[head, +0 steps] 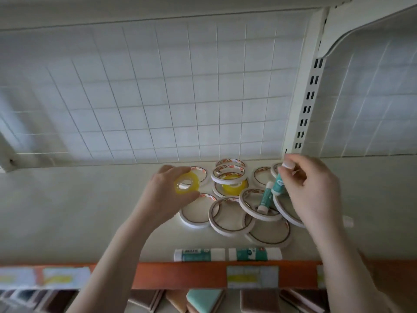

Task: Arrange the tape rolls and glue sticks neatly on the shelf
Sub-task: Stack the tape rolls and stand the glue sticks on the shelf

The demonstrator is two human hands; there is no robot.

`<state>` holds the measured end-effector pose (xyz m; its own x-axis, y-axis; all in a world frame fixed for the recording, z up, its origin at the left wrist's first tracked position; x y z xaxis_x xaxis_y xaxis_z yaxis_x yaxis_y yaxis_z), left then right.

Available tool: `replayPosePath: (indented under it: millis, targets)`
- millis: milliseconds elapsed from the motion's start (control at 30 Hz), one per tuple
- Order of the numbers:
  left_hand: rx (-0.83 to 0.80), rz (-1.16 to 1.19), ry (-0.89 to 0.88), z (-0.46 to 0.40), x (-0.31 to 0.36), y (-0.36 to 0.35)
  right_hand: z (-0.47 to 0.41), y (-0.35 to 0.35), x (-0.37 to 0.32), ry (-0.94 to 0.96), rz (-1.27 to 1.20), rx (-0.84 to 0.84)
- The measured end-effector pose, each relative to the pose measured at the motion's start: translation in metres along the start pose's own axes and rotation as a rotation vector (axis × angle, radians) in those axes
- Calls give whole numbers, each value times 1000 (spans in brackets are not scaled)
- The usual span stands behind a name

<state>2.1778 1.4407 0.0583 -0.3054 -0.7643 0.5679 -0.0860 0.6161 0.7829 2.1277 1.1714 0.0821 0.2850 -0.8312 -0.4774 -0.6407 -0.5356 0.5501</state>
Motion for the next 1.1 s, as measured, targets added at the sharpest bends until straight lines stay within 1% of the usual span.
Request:
replayPosePath:
  millis: [100,233,500,600,767,900,1100]
  targets:
    - [23,-57,47,19,-13,14,-1,-14,-25,93,-12,-22]
    - [58,-102,110,43,-35,42,4,-34,-63,197,-95,-71]
    - [145,-127,219,92,-103,122,18,-95,-160,289,-210,-181]
    - [171,-134,246,112,-142,158,28,-128,-207,303,-254,-207]
    - [202,-171,253,150,-219,232,55,-194,-295,244,-292,-264]
    - [234,-206,269,180,-289,292,75,-235,-372,211,-305,-233]
    - [256,-215,350,223,-401,371,98,-310,-486,159,-380,-256]
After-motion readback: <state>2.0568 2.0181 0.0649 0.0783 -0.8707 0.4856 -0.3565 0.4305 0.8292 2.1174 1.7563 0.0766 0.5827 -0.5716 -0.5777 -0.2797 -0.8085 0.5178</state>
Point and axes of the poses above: each hand's wrist, its own z-axis away from the middle knuckle, its own y-axis out of the back of the hand, x = y × z, the point moved 8 cm from there along -z, towards the middle knuckle, and after that the axes turned 10 degrees about -x, right-handed, at the moved point
